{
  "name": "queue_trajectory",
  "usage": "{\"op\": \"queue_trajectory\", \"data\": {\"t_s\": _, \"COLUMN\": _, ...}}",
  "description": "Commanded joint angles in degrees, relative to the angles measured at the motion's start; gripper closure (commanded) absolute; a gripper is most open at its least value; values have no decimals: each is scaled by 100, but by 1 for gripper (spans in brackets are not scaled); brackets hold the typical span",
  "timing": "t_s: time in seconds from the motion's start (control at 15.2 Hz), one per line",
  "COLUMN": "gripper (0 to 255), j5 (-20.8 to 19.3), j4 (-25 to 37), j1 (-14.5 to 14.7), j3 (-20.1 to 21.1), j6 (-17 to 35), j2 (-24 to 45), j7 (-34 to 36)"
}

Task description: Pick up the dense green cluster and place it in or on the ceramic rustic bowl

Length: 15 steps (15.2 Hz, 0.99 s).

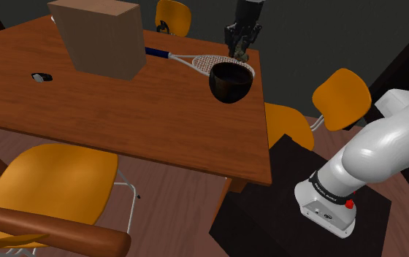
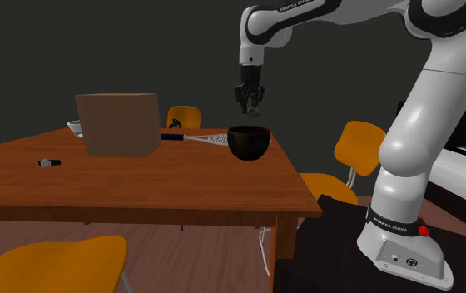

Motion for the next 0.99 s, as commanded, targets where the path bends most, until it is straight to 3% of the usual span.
{"op": "queue_trajectory", "data": {"t_s": 0.0, "gripper": 255, "j5": 1, "j4": -163, "j1": -3, "j3": -6, "j6": 160, "j2": -4, "j7": -17}}
{"op": "queue_trajectory", "data": {"t_s": 0.59, "gripper": 255, "j5": -1, "j4": -792, "j1": 3, "j3": 9, "j6": 844, "j2": 52, "j7": -6}}
{"op": "queue_trajectory", "data": {"t_s": 0.92, "gripper": 255, "j5": -1, "j4": -792, "j1": 3, "j3": 9, "j6": 844, "j2": 52, "j7": -6}}
